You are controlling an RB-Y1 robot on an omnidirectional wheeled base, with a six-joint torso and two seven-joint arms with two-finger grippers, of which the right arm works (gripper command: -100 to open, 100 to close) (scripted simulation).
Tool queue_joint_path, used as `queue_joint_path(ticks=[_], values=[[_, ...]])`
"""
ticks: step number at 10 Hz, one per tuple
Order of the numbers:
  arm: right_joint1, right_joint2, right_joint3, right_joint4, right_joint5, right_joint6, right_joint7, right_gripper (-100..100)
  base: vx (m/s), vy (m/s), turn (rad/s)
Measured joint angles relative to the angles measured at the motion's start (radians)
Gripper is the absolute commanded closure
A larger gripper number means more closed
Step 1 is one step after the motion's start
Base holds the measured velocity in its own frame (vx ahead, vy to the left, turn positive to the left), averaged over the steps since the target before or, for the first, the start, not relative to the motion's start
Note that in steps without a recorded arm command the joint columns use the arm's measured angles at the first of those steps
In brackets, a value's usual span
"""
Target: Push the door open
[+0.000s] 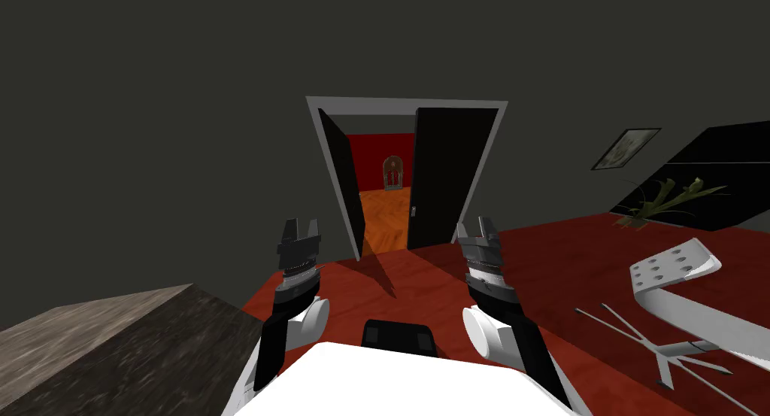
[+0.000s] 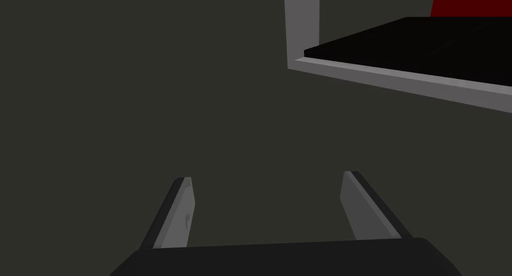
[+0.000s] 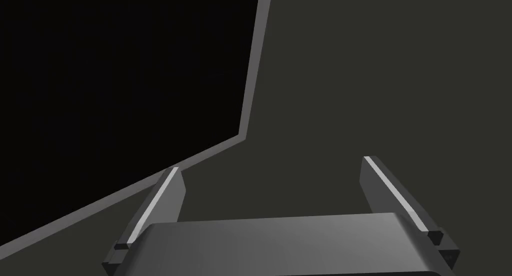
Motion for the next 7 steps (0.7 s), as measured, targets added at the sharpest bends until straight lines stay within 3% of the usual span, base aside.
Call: queue_joint_path(ticks=[7], values=[[-0.030,-0.035,0.004,0.156,0.008,-0.035,-0.011,-100,0.133,-0.040,0.045]])
